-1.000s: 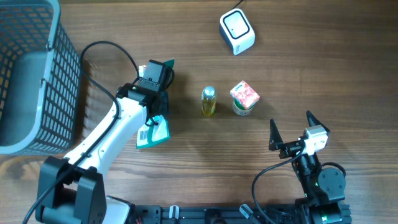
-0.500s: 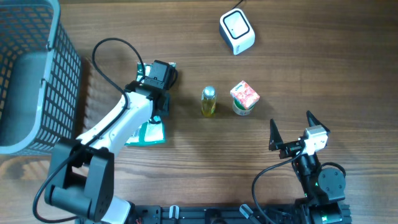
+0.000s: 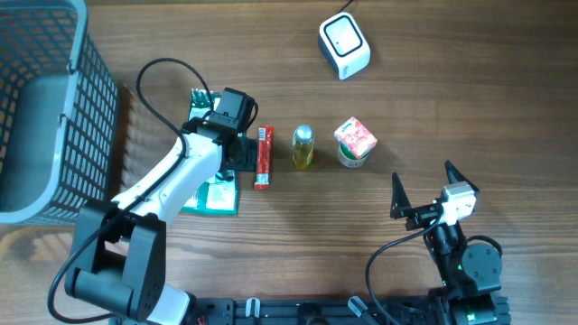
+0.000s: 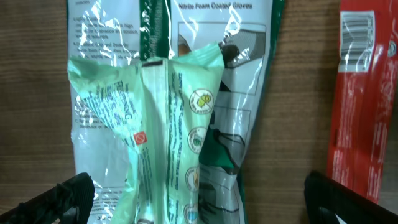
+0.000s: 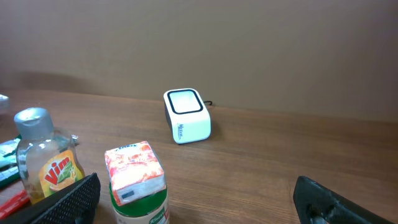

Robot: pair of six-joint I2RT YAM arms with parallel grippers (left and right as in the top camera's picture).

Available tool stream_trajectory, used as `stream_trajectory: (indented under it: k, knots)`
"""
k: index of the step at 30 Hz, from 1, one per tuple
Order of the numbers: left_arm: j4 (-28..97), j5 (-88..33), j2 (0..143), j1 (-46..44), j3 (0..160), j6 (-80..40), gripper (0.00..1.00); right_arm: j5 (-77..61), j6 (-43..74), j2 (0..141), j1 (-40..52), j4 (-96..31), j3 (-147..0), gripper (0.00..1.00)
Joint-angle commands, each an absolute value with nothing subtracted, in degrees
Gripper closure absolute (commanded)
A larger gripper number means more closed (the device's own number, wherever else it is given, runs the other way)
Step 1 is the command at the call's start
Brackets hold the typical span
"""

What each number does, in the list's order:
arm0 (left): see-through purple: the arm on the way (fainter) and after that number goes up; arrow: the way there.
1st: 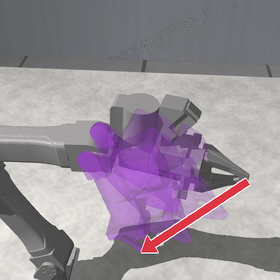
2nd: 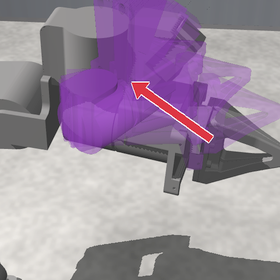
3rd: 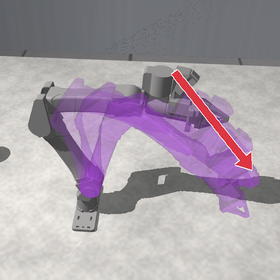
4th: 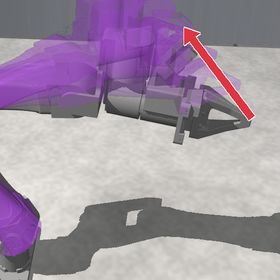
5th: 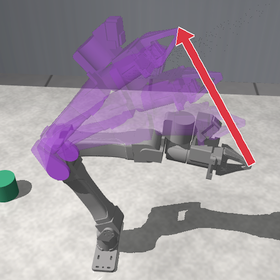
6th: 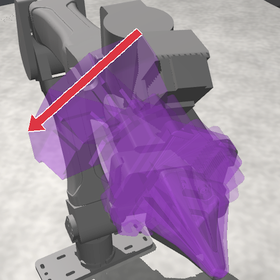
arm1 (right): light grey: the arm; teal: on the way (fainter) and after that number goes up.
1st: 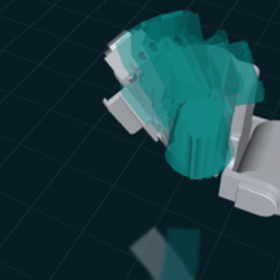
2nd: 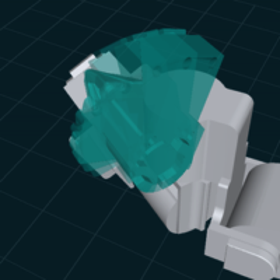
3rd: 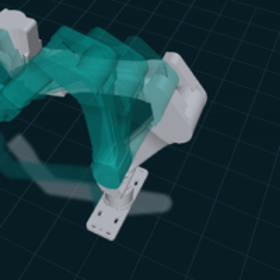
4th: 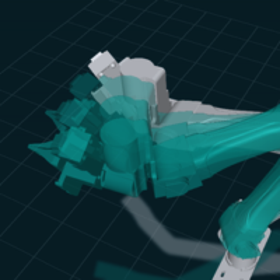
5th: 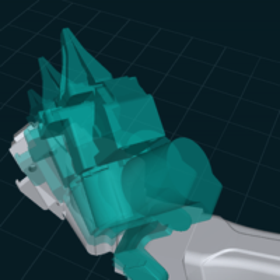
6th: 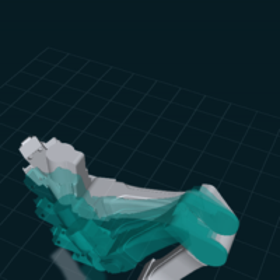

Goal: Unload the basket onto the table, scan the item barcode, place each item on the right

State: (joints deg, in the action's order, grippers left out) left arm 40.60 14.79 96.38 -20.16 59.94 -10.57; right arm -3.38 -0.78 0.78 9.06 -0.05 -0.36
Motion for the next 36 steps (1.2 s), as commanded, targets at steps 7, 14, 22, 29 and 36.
stream_trajectory:
  k: [7, 14, 22, 29, 36]
  knots:
    - [41.47, 10.50, 87.24, -20.14, 60.45, -10.52, 0.00, -2.87, -1.34, 0.27, 8.75, 0.08, -0.30, 0.00]
    - [43.99, 9.43, 85.21, -17.30, 60.31, -13.72, 0.96, -2.87, -1.34, 0.27, 8.75, 0.05, -0.30, 0.00]
    - [44.25, 4.29, 89.03, -14.24, 59.88, -13.96, 0.86, -2.87, -1.34, 0.27, 8.75, 0.08, -0.30, 0.00]
    - [44.47, 4.27, 91.77, -11.25, 59.88, -14.22, 0.96, -2.87, -1.37, 0.27, 8.75, 0.08, -0.30, 0.00]
    - [44.56, 4.23, 92.36, -10.15, 59.88, -14.20, 0.96, -2.87, -1.34, 0.27, 8.75, 0.05, -0.30, 0.00]
